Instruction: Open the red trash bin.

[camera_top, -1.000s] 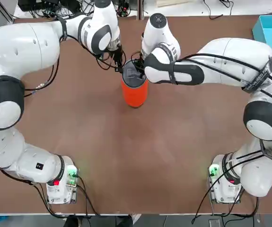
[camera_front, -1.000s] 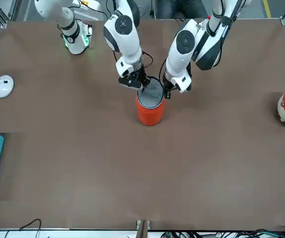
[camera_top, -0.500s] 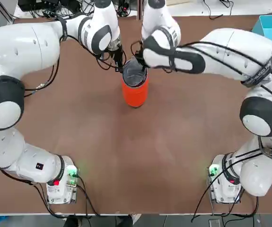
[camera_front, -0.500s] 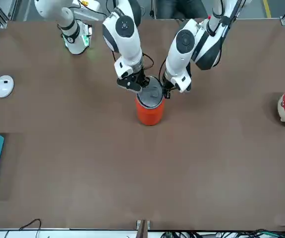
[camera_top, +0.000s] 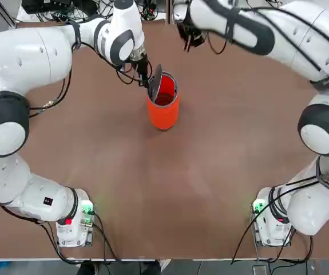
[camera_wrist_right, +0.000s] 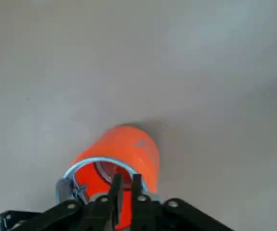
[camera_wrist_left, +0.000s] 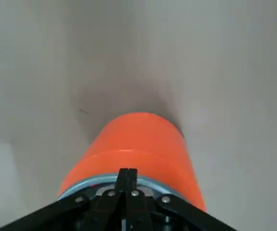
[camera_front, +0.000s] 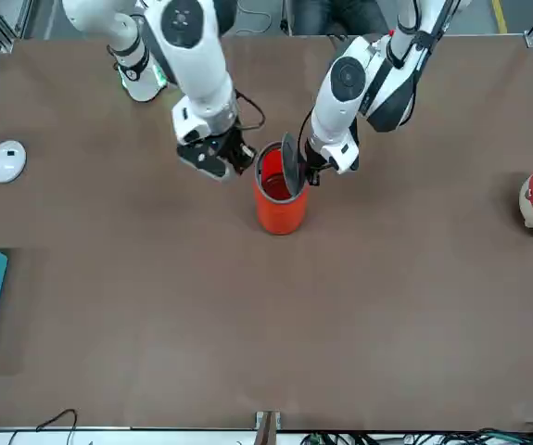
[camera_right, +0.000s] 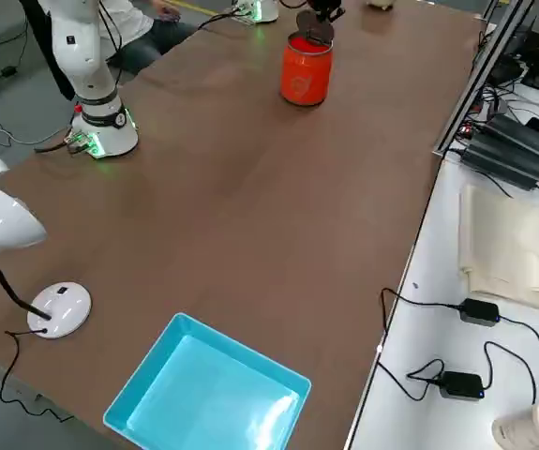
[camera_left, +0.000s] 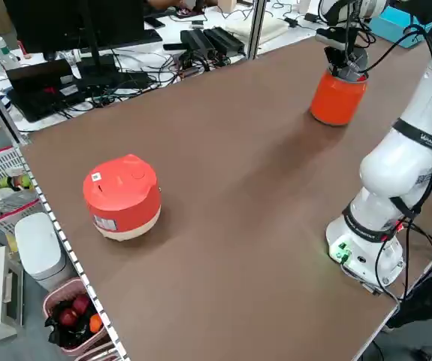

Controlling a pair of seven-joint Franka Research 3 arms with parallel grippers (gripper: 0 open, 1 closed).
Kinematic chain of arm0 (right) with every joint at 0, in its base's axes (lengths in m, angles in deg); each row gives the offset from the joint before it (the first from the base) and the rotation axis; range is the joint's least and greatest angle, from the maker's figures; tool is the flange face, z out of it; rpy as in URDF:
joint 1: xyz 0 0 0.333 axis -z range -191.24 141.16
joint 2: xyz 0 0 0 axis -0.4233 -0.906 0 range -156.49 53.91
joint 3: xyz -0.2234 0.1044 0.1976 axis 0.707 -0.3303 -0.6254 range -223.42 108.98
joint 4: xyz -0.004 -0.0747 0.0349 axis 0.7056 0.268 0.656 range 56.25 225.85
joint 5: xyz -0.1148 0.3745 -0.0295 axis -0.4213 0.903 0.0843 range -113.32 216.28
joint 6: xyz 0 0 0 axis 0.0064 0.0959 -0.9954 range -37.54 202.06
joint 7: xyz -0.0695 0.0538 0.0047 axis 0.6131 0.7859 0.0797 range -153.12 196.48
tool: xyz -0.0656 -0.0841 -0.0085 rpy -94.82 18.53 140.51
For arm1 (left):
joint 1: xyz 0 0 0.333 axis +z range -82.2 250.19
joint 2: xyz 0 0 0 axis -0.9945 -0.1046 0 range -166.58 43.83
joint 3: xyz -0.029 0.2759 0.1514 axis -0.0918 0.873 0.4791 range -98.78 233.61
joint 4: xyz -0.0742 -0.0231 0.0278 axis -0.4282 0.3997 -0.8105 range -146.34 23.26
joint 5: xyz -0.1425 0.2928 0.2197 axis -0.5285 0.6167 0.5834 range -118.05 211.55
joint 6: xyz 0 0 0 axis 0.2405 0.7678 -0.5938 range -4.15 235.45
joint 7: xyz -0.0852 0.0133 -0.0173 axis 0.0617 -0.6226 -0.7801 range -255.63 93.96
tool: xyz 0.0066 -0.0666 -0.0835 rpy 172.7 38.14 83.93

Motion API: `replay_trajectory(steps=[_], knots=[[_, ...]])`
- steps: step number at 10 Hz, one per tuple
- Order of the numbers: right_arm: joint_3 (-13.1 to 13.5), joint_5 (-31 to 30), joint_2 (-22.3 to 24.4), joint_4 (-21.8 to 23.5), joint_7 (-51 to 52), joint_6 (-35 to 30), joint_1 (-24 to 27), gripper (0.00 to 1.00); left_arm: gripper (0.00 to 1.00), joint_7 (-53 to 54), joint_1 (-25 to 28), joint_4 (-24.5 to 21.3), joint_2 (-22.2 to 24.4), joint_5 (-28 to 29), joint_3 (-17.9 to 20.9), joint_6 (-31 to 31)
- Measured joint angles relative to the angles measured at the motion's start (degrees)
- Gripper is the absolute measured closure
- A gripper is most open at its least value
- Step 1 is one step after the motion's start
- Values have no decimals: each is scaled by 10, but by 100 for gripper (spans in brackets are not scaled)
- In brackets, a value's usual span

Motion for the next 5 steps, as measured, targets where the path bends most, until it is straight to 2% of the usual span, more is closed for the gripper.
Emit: replay_trajectory(steps=[1, 3, 4, 5], knots=[[1, -1, 1, -25, 21, -33, 22, 61, 98, 0, 3, 12, 1, 0, 1, -15], [10, -29, 6, -53, 68, -67, 51, 33, 93, 20, 36, 74, 6, 4, 2, -85], [13, -49, 13, -59, 108, -82, 63, 17, 86, 56, 67, 115, 10, 5, 3, -121], [17, -59, 25, -62, 165, -110, 83, 4, 71, 105, 98, 158, 13, 5, 5, -153]])
